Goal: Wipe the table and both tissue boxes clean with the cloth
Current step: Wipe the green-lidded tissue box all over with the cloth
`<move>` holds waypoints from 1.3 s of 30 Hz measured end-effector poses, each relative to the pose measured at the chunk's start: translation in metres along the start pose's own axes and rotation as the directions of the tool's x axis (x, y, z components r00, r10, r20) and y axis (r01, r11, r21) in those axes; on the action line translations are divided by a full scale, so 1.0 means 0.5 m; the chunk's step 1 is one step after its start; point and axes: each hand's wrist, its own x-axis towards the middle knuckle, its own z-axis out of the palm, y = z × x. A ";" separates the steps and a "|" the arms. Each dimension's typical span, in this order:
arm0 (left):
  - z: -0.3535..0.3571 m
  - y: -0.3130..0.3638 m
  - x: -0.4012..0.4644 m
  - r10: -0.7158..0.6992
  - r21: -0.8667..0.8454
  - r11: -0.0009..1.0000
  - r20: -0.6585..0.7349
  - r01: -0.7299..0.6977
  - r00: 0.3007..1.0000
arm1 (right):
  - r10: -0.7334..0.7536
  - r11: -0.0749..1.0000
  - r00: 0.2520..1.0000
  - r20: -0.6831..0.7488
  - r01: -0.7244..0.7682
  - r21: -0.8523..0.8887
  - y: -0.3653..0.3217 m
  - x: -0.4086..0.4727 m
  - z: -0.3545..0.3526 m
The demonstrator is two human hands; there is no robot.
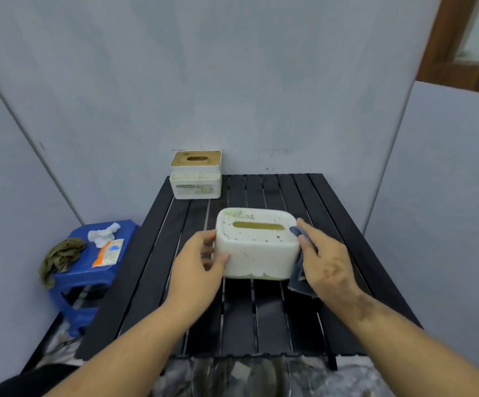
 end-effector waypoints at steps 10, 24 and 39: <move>-0.026 -0.044 -0.073 -0.016 -0.025 1.000 -0.012 0.016 1.000 | -0.023 0.985 1.000 -0.015 0.025 0.170 -0.032 -0.095 0.039; -0.038 -0.077 -0.054 0.072 0.057 0.996 0.023 -0.073 0.997 | -0.088 0.994 0.990 -0.112 0.081 -0.068 -0.040 -0.079 0.029; -0.031 -0.084 -0.047 0.169 0.082 0.981 0.098 -0.177 0.981 | -0.197 0.752 0.978 -0.071 0.104 -0.651 -0.036 -0.094 0.069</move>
